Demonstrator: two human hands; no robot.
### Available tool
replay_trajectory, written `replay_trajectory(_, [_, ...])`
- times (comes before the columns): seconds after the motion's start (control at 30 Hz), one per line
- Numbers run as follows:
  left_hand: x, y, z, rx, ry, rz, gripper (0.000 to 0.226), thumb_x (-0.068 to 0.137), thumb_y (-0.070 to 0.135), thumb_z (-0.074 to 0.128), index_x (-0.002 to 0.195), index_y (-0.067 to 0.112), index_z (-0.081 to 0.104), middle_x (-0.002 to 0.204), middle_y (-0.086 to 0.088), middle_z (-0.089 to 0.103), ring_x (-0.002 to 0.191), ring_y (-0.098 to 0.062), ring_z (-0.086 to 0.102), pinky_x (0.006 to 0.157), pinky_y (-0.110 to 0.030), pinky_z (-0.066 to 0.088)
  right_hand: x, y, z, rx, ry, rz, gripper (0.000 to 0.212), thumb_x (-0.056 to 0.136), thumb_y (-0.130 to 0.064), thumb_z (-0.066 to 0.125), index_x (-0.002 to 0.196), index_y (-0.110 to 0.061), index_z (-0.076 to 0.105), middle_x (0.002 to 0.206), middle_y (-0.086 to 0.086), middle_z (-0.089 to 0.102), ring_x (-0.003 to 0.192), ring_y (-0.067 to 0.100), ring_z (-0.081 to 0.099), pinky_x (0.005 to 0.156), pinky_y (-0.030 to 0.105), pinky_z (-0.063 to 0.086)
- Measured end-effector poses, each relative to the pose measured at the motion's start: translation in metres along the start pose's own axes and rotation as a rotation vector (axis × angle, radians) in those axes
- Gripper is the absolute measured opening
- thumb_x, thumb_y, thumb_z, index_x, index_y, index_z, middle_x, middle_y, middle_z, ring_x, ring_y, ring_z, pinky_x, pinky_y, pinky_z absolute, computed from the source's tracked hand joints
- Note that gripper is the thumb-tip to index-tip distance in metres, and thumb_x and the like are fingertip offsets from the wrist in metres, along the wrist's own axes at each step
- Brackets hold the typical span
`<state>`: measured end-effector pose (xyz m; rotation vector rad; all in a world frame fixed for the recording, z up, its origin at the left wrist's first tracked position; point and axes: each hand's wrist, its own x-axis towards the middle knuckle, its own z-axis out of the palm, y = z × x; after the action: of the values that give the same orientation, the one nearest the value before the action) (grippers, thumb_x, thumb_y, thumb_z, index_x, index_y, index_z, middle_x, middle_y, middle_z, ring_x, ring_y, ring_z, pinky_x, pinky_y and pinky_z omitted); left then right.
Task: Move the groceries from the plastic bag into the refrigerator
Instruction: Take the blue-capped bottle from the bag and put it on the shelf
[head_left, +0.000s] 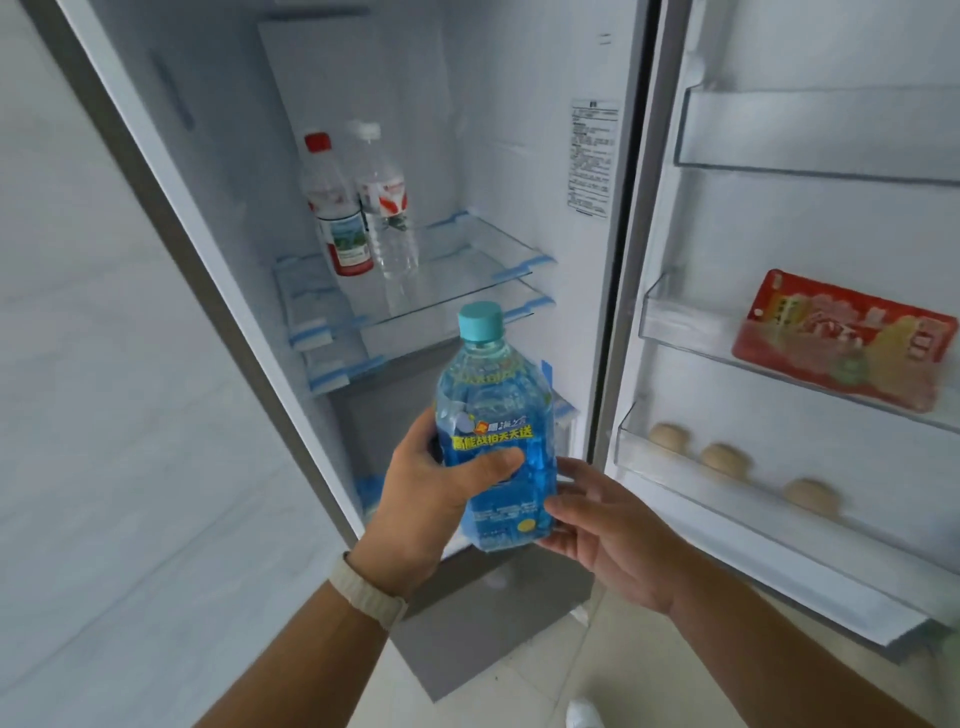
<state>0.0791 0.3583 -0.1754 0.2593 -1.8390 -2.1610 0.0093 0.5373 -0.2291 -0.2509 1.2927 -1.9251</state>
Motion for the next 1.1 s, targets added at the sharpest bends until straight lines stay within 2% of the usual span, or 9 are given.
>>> replay_trajectory(0.1, [0.035, 0.002, 0.01, -0.018, 0.039, 0.004, 0.066, 0.058, 0.022, 0.087, 0.117, 0.004, 0.062, 0.11, -0.018, 0.072, 0.101, -0.038, 0.07, 0.082, -0.044, 0.058, 0.033, -0.023, -0.018, -0.006, -0.042, 0.007, 0.051, 0.076, -0.014, 0.072, 0.125, -0.013, 0.059, 0.116, 0.021, 0.068, 0.109, 0.036, 0.066, 0.099, 0.048, 0.049])
replay_trajectory(0.3, [0.085, -0.003, 0.026, 0.037, 0.162, 0.037, 0.054, 0.067, 0.011, 0.084, 0.116, 0.004, 0.063, 0.11, -0.016, 0.072, 0.102, -0.036, 0.07, 0.085, -0.046, 0.058, 0.091, -0.057, -0.05, -0.037, -0.156, 0.031, 0.052, 0.076, -0.017, 0.073, 0.125, -0.013, 0.06, 0.118, 0.022, 0.067, 0.107, 0.033, 0.066, 0.092, 0.041, 0.05])
replay_trajectory(0.43, [0.098, -0.006, 0.024, 0.03, 0.24, 0.033, 0.065, 0.061, 0.022, 0.087, 0.118, 0.004, 0.062, 0.112, -0.017, 0.072, 0.103, -0.036, 0.07, 0.086, -0.047, 0.058, 0.119, -0.062, -0.056, -0.069, -0.212, 0.081, 0.054, 0.075, -0.019, 0.074, 0.127, -0.014, 0.057, 0.119, 0.023, 0.066, 0.11, 0.035, 0.065, 0.099, 0.045, 0.049])
replay_trajectory(0.57, [0.106, -0.016, 0.015, 0.047, 0.315, -0.005, 0.058, 0.065, 0.014, 0.085, 0.118, 0.005, 0.062, 0.111, -0.015, 0.073, 0.102, -0.035, 0.07, 0.087, -0.048, 0.058, 0.144, -0.054, -0.057, -0.074, -0.251, 0.137, 0.057, 0.077, -0.021, 0.075, 0.13, -0.013, 0.055, 0.12, 0.022, 0.066, 0.115, 0.037, 0.063, 0.108, 0.051, 0.043])
replay_trajectory(0.63, [0.109, -0.022, 0.008, 0.056, 0.346, -0.028, 0.062, 0.063, 0.018, 0.087, 0.119, 0.006, 0.062, 0.112, -0.014, 0.072, 0.103, -0.034, 0.07, 0.087, -0.05, 0.057, 0.156, -0.048, -0.057, -0.086, -0.269, 0.166, 0.058, 0.078, -0.021, 0.075, 0.131, -0.012, 0.054, 0.12, 0.022, 0.066, 0.116, 0.038, 0.062, 0.109, 0.052, 0.041])
replay_trajectory(0.73, [0.114, -0.031, -0.006, 0.056, 0.395, -0.068, 0.062, 0.063, 0.017, 0.087, 0.118, 0.007, 0.062, 0.11, -0.012, 0.073, 0.102, -0.032, 0.071, 0.085, -0.045, 0.058, 0.174, -0.038, -0.054, -0.113, -0.283, 0.21, 0.061, 0.076, -0.019, 0.075, 0.132, -0.013, 0.053, 0.121, 0.021, 0.066, 0.116, 0.037, 0.062, 0.107, 0.051, 0.043])
replay_trajectory(0.83, [0.119, -0.044, -0.021, 0.039, 0.401, -0.103, 0.062, 0.065, 0.012, 0.09, 0.12, 0.006, 0.06, 0.11, -0.013, 0.073, 0.101, -0.03, 0.071, 0.083, -0.04, 0.059, 0.191, -0.025, -0.049, -0.122, -0.271, 0.252, 0.06, 0.074, -0.015, 0.075, 0.13, -0.014, 0.055, 0.119, 0.018, 0.068, 0.111, 0.034, 0.065, 0.097, 0.045, 0.047])
replay_trajectory(0.97, [0.128, -0.067, -0.043, 0.024, 0.428, -0.166, 0.062, 0.064, 0.011, 0.089, 0.119, 0.007, 0.06, 0.109, -0.013, 0.073, 0.101, -0.032, 0.071, 0.083, -0.042, 0.059, 0.213, -0.007, -0.045, -0.143, -0.243, 0.312, 0.058, 0.077, -0.008, 0.074, 0.131, -0.012, 0.055, 0.123, 0.017, 0.066, 0.113, 0.034, 0.065, 0.099, 0.047, 0.047])
replay_trajectory(1.1, [0.141, -0.093, -0.063, 0.036, 0.425, -0.218, 0.054, 0.066, 0.001, 0.087, 0.112, 0.012, 0.062, 0.103, -0.009, 0.075, 0.097, -0.028, 0.072, 0.082, -0.041, 0.058, 0.232, 0.007, -0.044, -0.198, -0.195, 0.362, 0.051, 0.084, 0.003, 0.068, 0.13, -0.011, 0.054, 0.121, 0.012, 0.068, 0.111, 0.03, 0.066, 0.092, 0.042, 0.049])
